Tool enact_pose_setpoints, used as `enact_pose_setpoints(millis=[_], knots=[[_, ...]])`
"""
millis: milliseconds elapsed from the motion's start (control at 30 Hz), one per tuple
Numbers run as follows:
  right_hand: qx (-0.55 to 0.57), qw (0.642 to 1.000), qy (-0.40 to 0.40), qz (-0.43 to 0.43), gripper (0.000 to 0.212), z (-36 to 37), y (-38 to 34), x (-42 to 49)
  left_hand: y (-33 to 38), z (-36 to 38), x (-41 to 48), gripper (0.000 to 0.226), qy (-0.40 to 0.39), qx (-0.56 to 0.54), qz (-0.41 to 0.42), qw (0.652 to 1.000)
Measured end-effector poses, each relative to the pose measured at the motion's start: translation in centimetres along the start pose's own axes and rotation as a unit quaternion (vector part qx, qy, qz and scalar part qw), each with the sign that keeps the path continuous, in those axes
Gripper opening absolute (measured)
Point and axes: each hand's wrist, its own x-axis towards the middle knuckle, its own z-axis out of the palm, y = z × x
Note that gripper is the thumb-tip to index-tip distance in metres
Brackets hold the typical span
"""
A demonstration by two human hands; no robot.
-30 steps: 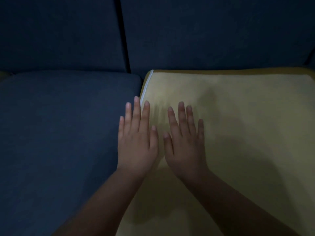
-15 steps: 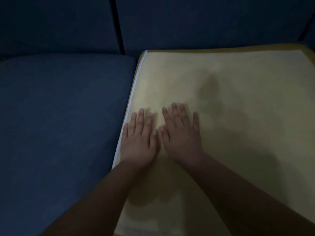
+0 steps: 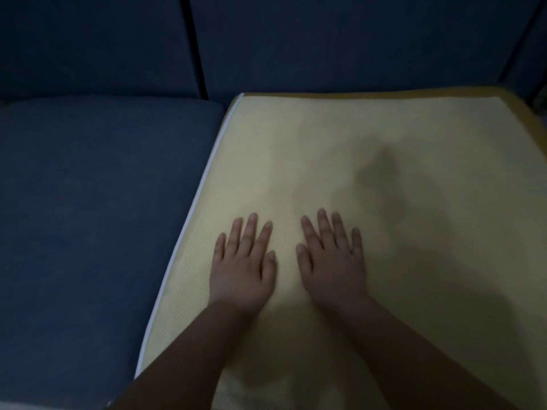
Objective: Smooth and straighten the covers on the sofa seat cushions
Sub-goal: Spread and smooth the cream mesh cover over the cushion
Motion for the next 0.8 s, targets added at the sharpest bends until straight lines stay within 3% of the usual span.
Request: enact_pose_setpoints(millis=[167, 433, 633, 800], knots=[[0.009, 1.0, 0.025, -0.005, 0.064, -1.5, 1.2, -0.3, 1.6, -1.1, -0.1, 0.061, 0.013, -0.003, 0.005, 1.0], [0.024, 0.99, 0.138, 0.004, 0.059, -7.2, 6.7, -1.1, 12.0, -2.6, 0.6, 0.059, 0.11, -0.064, 0.04, 0.991], [-0.009, 0.999, 0.028, 0.021, 0.06, -2.0, 11.7, -4.3, 12.7, 3.0, -1.7, 0.064, 0.009, -0.015, 0.043, 0.999], [0.006, 1.0, 0.024, -0.003, 0.061, -2.2, 12.2, -4.2, 13.0, 2.6, -1.8, 0.065, 0.0, -0.009, 0.035, 0.999]])
